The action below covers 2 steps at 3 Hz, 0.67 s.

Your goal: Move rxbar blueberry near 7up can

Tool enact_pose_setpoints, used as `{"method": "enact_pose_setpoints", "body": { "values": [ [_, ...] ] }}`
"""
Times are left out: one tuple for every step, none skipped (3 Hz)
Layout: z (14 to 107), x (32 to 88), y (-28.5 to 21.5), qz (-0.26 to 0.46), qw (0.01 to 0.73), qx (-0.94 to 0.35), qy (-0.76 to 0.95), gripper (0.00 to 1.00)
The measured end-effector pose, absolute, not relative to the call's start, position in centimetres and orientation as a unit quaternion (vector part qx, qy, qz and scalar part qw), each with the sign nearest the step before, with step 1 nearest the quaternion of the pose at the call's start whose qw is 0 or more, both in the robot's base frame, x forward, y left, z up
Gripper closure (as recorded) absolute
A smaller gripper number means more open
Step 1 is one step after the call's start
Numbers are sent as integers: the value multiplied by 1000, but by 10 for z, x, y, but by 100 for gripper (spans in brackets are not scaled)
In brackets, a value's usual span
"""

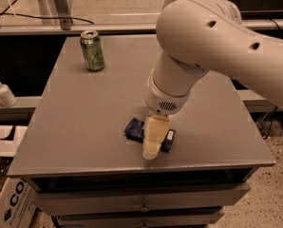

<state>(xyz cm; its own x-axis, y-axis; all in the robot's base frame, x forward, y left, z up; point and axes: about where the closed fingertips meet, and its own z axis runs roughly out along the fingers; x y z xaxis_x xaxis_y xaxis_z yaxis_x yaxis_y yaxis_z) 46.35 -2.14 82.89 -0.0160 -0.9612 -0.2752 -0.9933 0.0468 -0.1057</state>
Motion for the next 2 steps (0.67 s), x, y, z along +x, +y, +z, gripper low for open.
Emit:
{"method": "enact_pose_setpoints", "body": {
  "values": [
    [815, 469, -17, 71, 138, -681, 716, 0],
    [806, 468, -18, 75, 138, -678, 718, 10]
  ]
}}
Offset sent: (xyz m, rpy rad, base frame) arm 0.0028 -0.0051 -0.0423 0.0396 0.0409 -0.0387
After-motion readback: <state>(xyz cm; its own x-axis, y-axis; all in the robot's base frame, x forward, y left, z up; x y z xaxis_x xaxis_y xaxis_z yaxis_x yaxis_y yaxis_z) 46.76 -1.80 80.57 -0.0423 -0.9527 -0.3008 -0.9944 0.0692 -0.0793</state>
